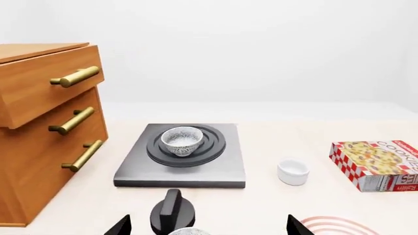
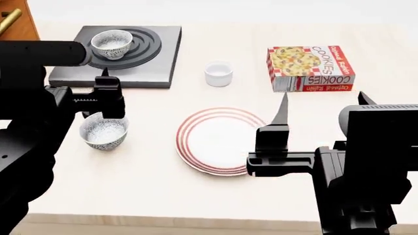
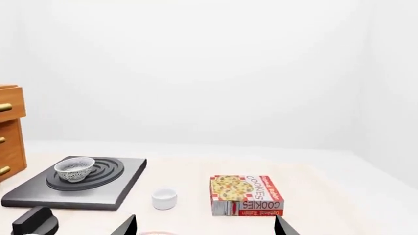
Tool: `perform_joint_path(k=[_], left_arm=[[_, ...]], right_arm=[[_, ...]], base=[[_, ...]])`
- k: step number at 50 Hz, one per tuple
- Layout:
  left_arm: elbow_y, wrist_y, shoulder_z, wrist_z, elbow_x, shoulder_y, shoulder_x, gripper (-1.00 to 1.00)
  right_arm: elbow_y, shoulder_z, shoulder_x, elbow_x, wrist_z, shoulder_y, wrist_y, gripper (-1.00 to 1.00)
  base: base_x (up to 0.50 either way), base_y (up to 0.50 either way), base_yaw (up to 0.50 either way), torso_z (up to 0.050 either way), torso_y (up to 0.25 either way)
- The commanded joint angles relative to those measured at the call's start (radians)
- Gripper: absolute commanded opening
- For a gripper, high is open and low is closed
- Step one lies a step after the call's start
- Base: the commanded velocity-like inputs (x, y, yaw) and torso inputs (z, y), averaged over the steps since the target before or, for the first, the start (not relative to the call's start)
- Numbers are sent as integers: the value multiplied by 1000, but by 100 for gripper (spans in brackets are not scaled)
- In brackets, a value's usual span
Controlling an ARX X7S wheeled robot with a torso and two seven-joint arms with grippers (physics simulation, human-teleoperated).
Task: Pick the akita bowl on the stove and place it on the plate.
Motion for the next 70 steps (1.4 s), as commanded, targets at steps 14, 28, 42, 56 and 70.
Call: perform_joint_path(k=[14, 28, 42, 56, 70], left_arm=[[-4, 7, -14, 10, -15, 3, 6, 100], [-6, 12, -6, 0, -26, 5, 1, 100], [-7, 15, 0, -7, -38, 6, -5, 100], [-18, 22, 8, -13, -46, 1, -11, 100], [-17, 25, 14, -20, -56, 2, -16, 100]], right_arm=[[9, 19, -13, -8, -11, -4, -15, 100], [5, 13, -7, 0, -1, -3, -10, 100], [11, 5, 1, 6, 3, -5, -14, 100], [13, 6, 2, 15, 9, -4, -16, 100], [15, 5, 5, 25, 16, -3, -15, 100]], base=[[-31, -201, 0, 0, 0], [0, 0, 0, 0, 0], [27, 0, 0, 0, 0], [316, 0, 0, 0, 0], [374, -91, 0, 0, 0]])
